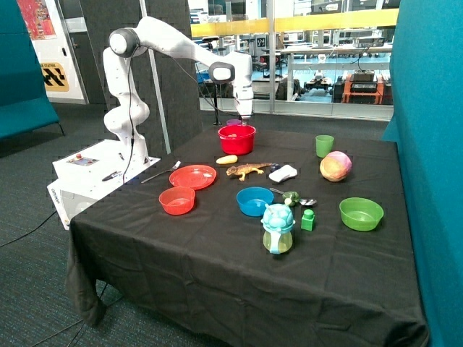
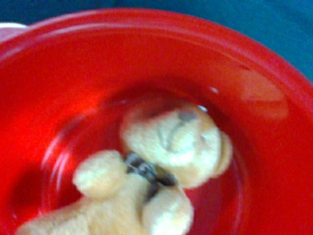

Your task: Hide the teddy bear in the red bowl

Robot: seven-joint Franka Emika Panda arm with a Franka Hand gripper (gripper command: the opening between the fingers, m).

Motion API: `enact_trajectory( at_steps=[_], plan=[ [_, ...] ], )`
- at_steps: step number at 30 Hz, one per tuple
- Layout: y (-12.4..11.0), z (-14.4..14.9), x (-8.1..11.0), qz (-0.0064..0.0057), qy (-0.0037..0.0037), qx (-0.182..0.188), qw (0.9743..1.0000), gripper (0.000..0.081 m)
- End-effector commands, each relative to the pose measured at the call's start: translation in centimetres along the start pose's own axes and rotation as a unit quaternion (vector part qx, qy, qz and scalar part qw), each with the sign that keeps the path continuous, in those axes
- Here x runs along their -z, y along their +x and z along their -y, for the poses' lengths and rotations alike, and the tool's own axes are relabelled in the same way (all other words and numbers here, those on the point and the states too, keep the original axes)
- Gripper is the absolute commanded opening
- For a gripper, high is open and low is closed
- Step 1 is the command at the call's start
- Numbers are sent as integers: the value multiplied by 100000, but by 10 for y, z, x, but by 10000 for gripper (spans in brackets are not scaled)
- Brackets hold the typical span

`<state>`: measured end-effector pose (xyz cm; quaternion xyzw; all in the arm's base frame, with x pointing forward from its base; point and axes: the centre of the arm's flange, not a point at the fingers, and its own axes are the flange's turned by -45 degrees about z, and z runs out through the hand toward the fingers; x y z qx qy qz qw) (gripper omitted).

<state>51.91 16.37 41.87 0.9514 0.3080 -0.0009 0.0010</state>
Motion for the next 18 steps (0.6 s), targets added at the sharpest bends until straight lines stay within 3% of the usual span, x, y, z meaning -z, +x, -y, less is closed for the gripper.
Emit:
enact_trajectory(
  at_steps=[1,3,6,9,18],
  plan=[
    [-31,-34,15,-113,69,-2521,99968,606],
    [-37,-39,15,-112,70,-3271,99946,595],
    [-50,-48,12,-111,71,-4067,99917,661],
    [-63,-58,9,-111,72,-4790,99885,631],
    [-98,-76,0,-110,73,-5761,99834,646]
  ],
)
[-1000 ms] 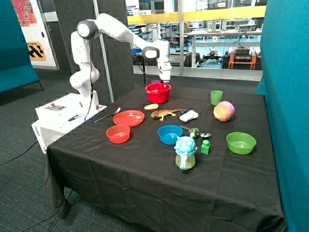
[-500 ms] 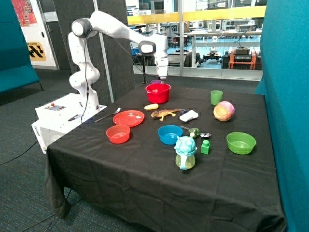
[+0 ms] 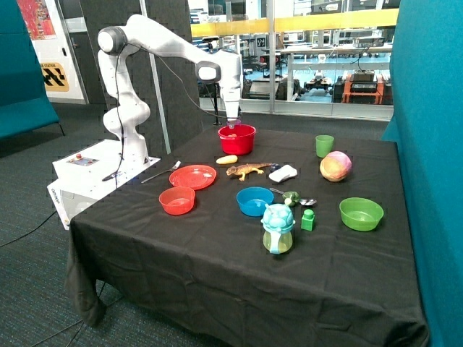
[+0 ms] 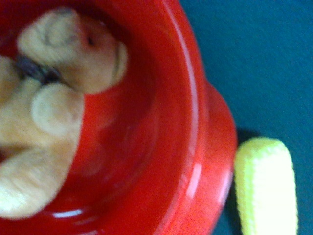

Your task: Hide the teddy bear in the red bowl

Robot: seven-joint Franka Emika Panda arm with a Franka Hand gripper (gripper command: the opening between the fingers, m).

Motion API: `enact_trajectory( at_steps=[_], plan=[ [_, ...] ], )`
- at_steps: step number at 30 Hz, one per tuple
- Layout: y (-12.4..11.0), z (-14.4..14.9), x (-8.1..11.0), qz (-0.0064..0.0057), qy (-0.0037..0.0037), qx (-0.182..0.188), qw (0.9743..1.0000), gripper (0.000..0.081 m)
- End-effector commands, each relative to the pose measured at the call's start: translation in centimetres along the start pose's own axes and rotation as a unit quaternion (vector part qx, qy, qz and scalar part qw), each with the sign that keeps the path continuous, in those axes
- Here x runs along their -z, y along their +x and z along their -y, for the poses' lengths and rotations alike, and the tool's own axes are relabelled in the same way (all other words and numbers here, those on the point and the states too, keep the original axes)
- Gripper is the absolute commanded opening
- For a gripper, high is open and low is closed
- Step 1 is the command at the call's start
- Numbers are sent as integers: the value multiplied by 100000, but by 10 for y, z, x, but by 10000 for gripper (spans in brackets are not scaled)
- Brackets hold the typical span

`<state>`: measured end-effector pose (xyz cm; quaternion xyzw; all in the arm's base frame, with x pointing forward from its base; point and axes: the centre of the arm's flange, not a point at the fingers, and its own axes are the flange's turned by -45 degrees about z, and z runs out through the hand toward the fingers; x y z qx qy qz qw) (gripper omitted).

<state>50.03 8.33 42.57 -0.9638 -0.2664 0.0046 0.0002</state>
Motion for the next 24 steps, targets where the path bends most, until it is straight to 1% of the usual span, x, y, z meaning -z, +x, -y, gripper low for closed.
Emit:
enact_trajectory(
  at_steps=[1,16,21,24],
  plan=[
    [-38,-27,-8,-441,-137,-1500,99988,648],
    [-93,-44,-28,-443,-133,-2543,99967,652],
    [-108,-50,-36,-444,-128,-3475,99939,654],
    [-114,-54,-40,-446,-122,-4865,99881,653]
  ],
)
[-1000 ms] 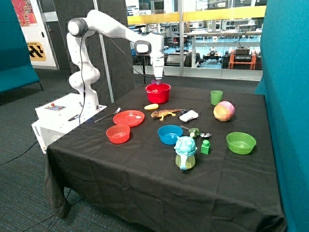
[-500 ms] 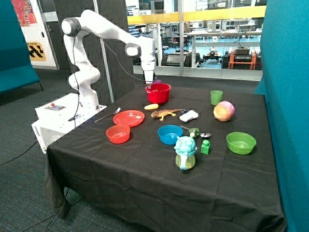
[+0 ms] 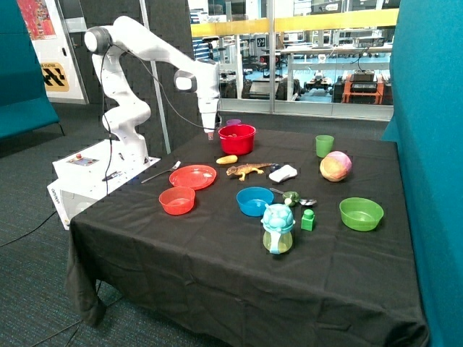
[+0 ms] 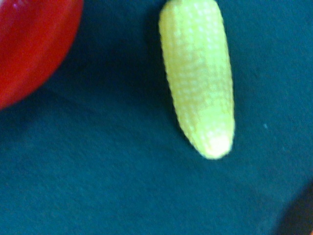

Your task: Hide the teddy bear in the red bowl

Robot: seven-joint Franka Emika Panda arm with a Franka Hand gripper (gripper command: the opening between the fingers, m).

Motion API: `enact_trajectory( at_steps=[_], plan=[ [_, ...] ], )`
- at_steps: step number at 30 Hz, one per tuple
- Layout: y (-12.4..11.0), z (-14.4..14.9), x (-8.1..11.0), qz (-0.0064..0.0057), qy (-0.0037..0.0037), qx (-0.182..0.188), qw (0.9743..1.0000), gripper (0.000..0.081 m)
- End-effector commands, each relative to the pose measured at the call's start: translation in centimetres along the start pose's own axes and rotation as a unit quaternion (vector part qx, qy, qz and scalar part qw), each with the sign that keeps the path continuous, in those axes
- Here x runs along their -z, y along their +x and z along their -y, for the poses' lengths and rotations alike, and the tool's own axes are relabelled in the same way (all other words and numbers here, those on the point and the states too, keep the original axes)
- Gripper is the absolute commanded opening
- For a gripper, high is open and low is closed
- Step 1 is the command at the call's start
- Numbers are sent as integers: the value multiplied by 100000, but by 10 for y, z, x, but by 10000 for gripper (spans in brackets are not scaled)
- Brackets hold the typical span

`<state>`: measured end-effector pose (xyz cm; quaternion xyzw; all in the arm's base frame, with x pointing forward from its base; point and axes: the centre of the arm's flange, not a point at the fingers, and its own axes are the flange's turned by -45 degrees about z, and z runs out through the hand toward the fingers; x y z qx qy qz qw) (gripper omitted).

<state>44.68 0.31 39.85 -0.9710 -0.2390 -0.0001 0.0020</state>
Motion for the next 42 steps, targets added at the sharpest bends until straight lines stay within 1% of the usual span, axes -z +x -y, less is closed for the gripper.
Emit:
enact_trajectory(
  at_steps=[1,4,9,21,26,29,42],
  plan=[
    [-28,-16,-14,54,-188,-2568,99967,652],
    [-32,-20,-18,52,-189,-3752,99929,649],
    [-36,-27,-28,47,-190,-6701,99775,639],
    [-40,-32,-55,43,-191,-8356,99650,635],
    [-43,-34,-63,42,-191,-8951,99598,636],
    [-46,-37,-72,40,-192,-9972,99501,642],
    [-60,-34,-96,38,-192,-10973,99396,626]
  ],
)
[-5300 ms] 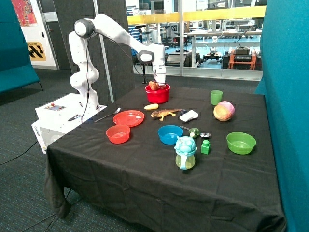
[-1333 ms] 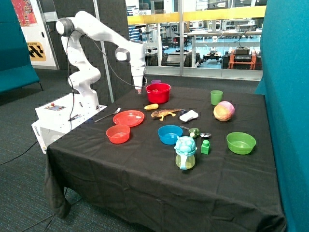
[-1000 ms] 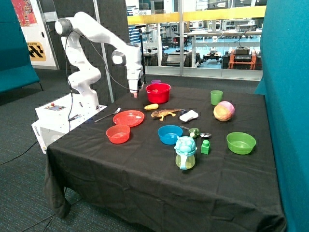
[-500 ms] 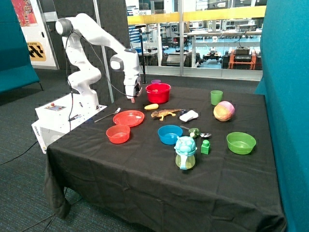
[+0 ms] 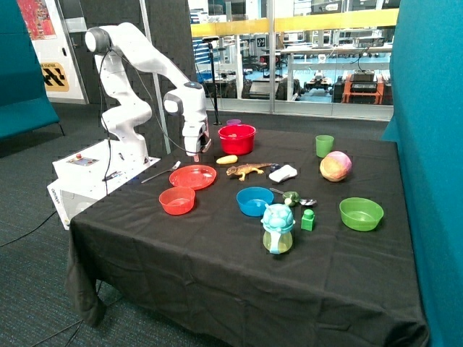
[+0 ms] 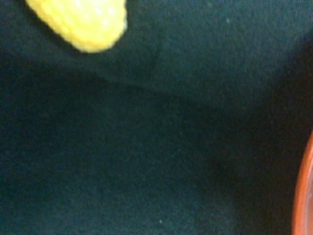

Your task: Hide the teddy bear in the red bowl

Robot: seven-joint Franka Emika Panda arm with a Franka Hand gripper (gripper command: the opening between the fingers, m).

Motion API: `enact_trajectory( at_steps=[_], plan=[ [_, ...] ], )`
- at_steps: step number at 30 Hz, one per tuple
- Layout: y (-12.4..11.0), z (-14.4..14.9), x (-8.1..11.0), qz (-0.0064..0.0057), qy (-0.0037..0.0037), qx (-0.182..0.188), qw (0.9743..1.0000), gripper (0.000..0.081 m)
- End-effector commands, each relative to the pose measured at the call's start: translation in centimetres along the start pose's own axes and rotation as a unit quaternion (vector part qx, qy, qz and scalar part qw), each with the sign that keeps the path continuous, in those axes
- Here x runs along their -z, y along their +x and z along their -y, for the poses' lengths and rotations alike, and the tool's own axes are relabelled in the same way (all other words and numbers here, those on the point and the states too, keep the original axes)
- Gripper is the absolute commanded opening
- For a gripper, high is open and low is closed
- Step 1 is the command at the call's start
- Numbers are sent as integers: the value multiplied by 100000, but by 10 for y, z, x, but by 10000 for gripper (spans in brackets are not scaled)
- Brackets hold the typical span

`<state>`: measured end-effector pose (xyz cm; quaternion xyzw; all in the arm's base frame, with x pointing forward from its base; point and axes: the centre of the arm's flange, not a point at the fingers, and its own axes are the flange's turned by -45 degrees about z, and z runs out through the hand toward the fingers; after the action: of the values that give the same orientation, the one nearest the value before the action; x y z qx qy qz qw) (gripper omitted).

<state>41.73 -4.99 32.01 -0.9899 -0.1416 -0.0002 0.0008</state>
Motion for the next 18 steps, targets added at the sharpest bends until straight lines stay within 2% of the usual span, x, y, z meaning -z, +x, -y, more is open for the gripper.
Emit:
enact_trajectory(
  at_steps=[1,18],
  plan=[
    [-9,-3,-19,33,-79,-1244,99992,623],
    [-4,-7,-34,32,-80,-2348,99972,581]
  ],
)
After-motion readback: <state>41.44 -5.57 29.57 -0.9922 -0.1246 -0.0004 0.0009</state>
